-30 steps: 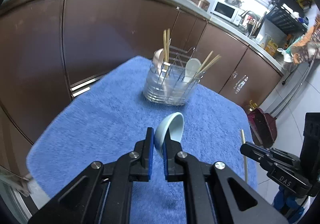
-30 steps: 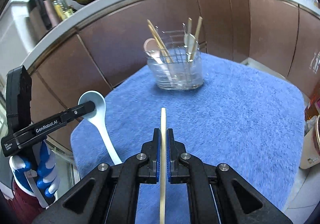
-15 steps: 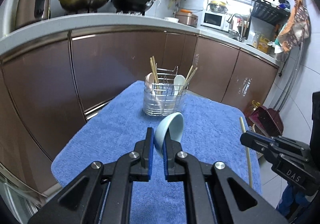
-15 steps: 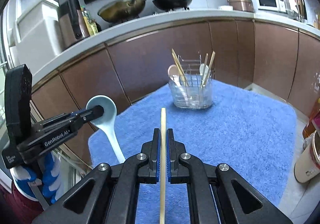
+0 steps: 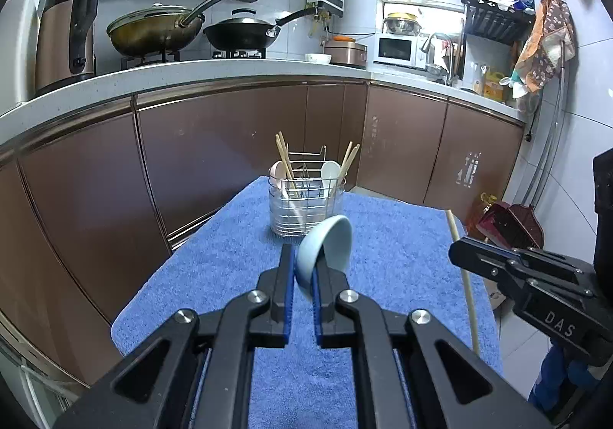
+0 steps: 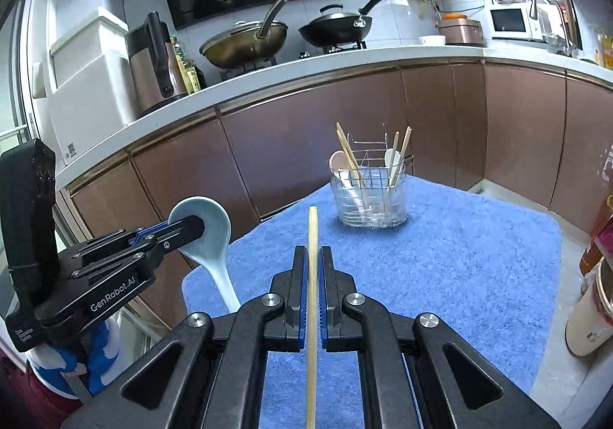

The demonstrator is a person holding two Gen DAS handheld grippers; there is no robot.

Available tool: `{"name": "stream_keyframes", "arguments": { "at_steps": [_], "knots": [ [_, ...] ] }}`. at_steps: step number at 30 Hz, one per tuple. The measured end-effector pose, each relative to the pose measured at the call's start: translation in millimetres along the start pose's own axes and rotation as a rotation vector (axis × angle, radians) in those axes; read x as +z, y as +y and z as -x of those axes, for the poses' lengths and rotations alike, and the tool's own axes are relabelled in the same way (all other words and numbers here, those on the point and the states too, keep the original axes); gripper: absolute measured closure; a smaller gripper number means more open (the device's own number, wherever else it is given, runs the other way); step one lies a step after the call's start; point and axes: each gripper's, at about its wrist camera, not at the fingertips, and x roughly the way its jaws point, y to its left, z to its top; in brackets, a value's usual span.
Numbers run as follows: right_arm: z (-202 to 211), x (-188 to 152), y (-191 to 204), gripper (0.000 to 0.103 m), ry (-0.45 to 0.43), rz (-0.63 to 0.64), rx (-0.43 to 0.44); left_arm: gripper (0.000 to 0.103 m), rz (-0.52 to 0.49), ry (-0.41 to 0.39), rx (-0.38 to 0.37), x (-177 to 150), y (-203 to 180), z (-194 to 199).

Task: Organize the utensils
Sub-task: 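Lift the spoon with the left tool while the right tool lifts the chopstick, then carry both items over the holder and open both tools to drop them in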

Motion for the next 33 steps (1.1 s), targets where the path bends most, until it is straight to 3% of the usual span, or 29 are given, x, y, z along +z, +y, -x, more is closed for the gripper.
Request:
{"name": "stream_keyframes", "arguments": {
  "at_steps": [11, 21, 27, 33],
  "knots": [
    [-17, 2, -14, 0.098, 0.009, -0.016, -0.015, 0.096, -0.006, 0.009, -0.001, -4, -3, -22],
    [-57, 16, -35, 0.098, 0.039, -0.035, -0.034, 0.096, 0.064, 0.053, -0.016, 3, 17, -67],
    [-80, 55, -46, 0.098, -0.013, -0.018, -0.013, 0.096, 0.103, 0.03, -0.017, 32, 37, -93],
    [-100, 120, -48, 0.098, -0.158, 0.011, 0.033, 0.096, 0.17, -0.101, 0.01, 90, 56, -111]
  ]
}}
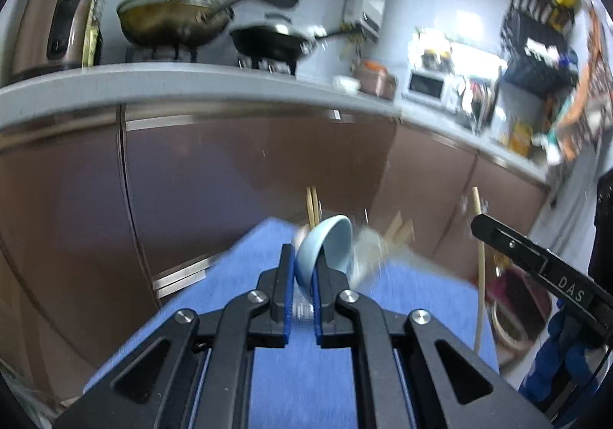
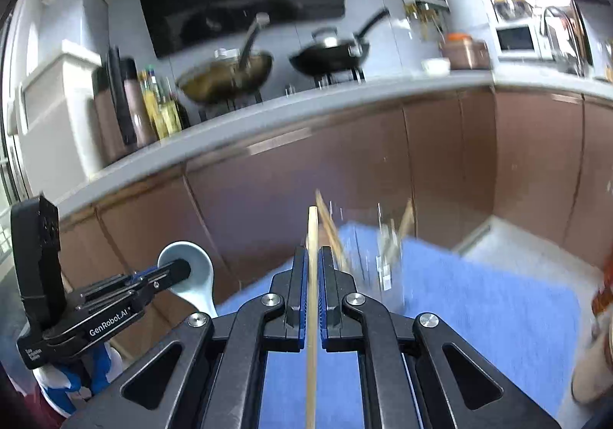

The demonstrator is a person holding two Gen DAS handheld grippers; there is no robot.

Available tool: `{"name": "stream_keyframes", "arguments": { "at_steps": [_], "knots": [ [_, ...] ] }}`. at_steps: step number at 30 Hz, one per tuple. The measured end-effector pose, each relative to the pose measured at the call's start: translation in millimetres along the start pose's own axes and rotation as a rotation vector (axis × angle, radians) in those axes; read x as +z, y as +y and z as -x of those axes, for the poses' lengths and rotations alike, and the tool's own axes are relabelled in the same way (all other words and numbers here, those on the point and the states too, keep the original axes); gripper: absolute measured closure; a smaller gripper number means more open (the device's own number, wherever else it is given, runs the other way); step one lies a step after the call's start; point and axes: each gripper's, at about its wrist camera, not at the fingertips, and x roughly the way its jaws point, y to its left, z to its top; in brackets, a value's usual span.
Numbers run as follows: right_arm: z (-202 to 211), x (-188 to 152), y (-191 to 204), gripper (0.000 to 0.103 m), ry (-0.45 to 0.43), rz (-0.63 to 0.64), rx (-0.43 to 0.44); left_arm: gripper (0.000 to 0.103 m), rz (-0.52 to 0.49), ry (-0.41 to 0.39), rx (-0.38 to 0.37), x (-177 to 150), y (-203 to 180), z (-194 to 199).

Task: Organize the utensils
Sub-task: 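Carry both items over the holder and open both tools to drop them in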

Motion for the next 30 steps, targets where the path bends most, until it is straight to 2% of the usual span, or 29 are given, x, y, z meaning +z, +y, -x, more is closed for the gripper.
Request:
{"name": "stream_keyframes", "arguments": {
  "at_steps": [5, 13, 22, 30],
  "knots": [
    [-29, 45, -4, 0.098, -0.157, 0.017, 0.016, 0.096, 0.005, -0.111, 0.07, 38, -4, -35],
    [-89, 59, -23, 0.098, -0.268, 0.017, -0.061, 0.096, -0.036, -0.102, 0.132, 50, -10, -114],
    [-138, 42, -37, 0.098, -0.29, 0.077, -0.15, 0.096, -0.031, -0.075, 0.142, 30, -12, -168],
    [-156, 9, -56, 0.098, -0.222, 0.073, -0.176, 0.096, -0.019, -0.08, 0.144, 6, -13, -186]
  ]
}}
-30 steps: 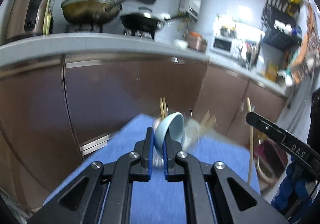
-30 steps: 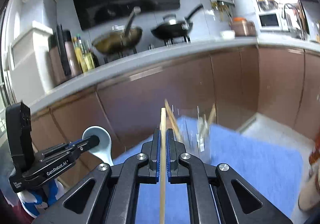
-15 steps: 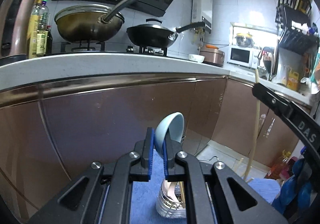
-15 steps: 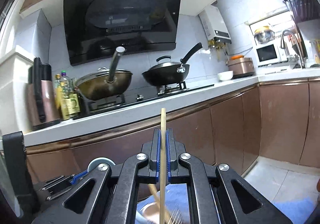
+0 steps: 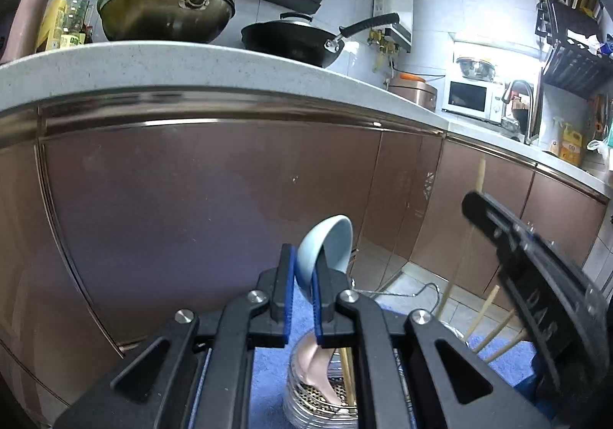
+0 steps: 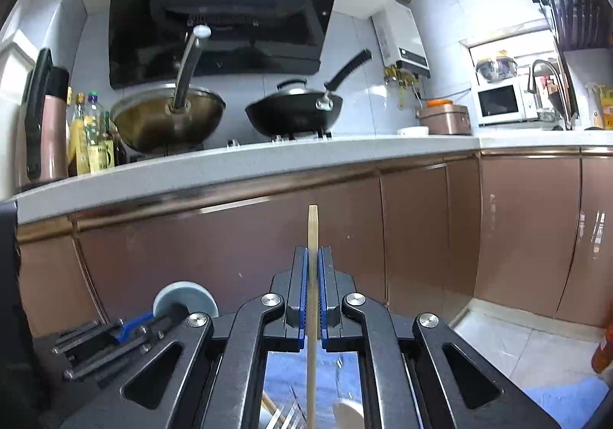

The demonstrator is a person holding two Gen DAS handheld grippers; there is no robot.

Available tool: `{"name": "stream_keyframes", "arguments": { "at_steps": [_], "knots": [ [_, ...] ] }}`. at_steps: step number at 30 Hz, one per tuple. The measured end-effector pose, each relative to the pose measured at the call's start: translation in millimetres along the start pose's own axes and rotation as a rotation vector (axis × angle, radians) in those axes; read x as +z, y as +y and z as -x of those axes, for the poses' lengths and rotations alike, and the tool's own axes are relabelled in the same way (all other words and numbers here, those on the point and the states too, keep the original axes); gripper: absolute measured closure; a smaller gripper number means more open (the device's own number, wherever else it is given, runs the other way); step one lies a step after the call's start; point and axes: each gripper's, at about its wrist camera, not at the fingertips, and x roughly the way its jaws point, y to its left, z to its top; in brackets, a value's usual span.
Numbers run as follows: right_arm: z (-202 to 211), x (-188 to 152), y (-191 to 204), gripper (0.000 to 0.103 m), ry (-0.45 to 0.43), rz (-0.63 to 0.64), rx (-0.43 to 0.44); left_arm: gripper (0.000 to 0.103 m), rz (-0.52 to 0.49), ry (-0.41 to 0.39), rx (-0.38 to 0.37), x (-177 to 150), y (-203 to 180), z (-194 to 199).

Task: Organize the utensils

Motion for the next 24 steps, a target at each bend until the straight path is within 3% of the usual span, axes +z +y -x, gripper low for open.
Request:
{"name": "stream_keyframes", "arguments": {
  "at_steps": [10, 15, 19, 24],
  "knots": [
    [18, -17, 0, 0.097, 0.054, 0.021, 0.011, 0.094, -0.017, 0.042, -0.01, -22, -4, -4],
    [36, -10, 1, 0.071, 0.051, 0.019, 0.015, 0.091, -0.006, 0.053, -0.03, -25, -4, 1],
    [57, 0, 3, 0.07, 0.041, 0.013, 0.012, 0.07, -0.005, 0.034, -0.039, -21, -6, 11],
    [95, 12, 2, 0.061, 0.027, 0.0, -0.01, 0.062, 0.001, 0.013, -0.023, -9, -6, 36]
  ]
}}
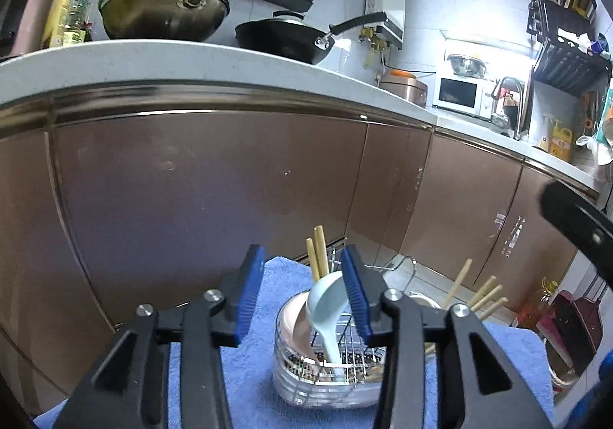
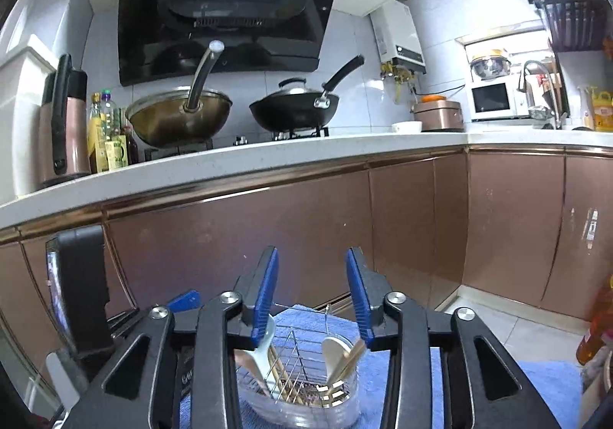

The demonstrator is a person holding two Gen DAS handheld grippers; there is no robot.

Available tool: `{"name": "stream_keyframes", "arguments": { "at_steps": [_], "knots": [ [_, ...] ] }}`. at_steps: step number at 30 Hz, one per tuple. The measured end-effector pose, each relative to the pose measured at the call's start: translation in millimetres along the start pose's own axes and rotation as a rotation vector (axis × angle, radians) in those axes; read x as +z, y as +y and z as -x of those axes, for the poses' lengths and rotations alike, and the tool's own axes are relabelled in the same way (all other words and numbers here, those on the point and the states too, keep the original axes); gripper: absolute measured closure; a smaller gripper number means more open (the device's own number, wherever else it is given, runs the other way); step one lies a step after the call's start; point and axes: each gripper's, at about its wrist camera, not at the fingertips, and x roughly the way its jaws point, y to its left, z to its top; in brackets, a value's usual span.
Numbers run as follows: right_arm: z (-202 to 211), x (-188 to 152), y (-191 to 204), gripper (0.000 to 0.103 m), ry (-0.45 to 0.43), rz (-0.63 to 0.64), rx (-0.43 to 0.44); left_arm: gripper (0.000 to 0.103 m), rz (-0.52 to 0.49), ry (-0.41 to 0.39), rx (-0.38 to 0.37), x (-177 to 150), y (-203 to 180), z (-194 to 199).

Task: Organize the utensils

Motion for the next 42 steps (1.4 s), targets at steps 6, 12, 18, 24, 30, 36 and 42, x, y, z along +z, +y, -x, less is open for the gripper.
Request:
{"name": "stream_keyframes", "arguments": {
  "at_steps": [6, 12, 18, 24, 30, 36, 42],
  "knots": [
    [47, 3, 4, 0.046, 0.047, 0.004, -0.044, 0.054, 0.005, -0.028, -0.003, 10, 2, 51],
    [94, -1, 10, 0.031, 0.099, -0.015, -0.062, 0.047, -0.026, -0.104, 0.052, 10, 4, 125],
    [146, -6, 17, 0.014, 0.126, -0.048, -0.093, 0.04, -0.014, -0.131, 0.022, 5, 10, 193],
    [191, -7, 36, 0.004, 0.117, -0.025, -0.121, 0.035, -0.043, -0.183, 0.007, -8, 8, 255],
    [224, -6, 53, 0.001, 0.102, -0.003, -0.098, 0.03, -0.072, -0.235, 0.029, -12, 10, 301],
    [245, -7, 59, 0.0, 0.087, -0.002, -0.096, 0.03, -0.094, -0.265, 0.061, -16, 19, 328],
    [251, -9, 63, 0.0, 0.084, 0.003, -0.091, 0.029, -0.117, -0.267, 0.085, -19, 21, 342]
  ]
}}
